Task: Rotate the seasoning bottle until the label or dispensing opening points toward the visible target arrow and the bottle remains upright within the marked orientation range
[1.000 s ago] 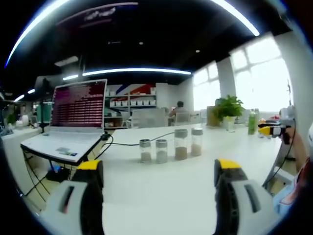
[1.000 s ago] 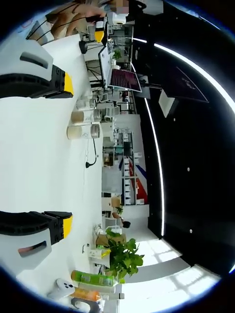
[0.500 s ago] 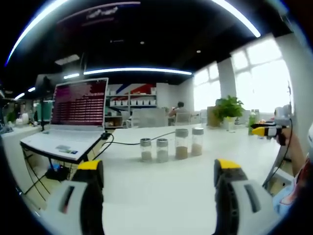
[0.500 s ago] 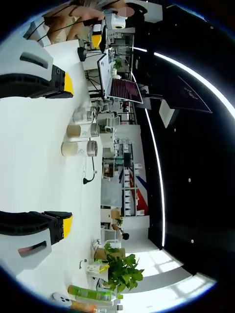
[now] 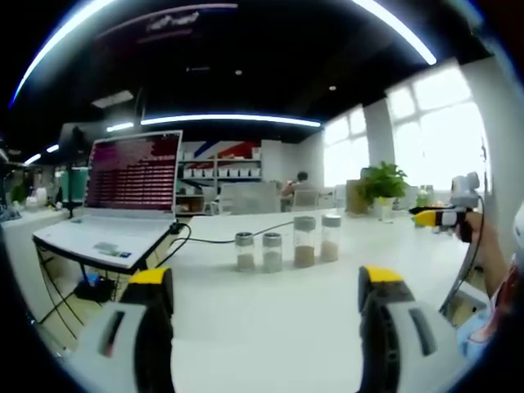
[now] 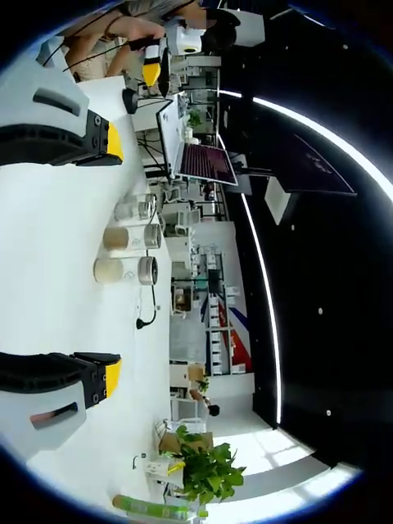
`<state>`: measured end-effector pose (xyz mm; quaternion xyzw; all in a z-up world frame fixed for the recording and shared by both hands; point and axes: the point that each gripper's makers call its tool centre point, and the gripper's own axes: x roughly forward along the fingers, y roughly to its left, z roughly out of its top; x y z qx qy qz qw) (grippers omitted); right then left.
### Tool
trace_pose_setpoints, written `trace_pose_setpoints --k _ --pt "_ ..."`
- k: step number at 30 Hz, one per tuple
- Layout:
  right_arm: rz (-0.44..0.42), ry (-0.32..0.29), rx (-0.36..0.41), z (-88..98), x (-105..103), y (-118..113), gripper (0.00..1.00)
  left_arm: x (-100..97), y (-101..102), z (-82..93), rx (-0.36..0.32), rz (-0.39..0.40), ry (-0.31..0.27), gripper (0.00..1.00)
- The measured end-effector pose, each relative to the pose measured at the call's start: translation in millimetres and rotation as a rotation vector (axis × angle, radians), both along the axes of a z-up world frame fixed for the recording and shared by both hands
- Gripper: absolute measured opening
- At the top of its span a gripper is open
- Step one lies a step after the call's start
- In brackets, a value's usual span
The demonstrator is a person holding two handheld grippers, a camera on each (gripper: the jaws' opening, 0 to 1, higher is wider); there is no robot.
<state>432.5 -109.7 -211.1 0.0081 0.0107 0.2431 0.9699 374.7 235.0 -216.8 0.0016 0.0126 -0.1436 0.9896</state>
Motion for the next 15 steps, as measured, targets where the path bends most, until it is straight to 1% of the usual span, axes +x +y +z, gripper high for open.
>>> trace_pose_setpoints --k 8,12,15 --pt "0.014 -0.001 0.002 -1.3 7.5 16.3 0.94 -2.4 2.8 3.2 -0.002 0.009 -0.01 0.99" --pt "0.028 0.009 0.007 -2.7 12.6 28.6 0.93 -2.6 1.9 3.7 -0.003 0.004 -0.012 0.99" --pt "0.04 0.003 0.011 -1.1 15.5 37.6 0.91 -2.7 1.0 4.0 -0.003 -0.001 -0.012 0.99"
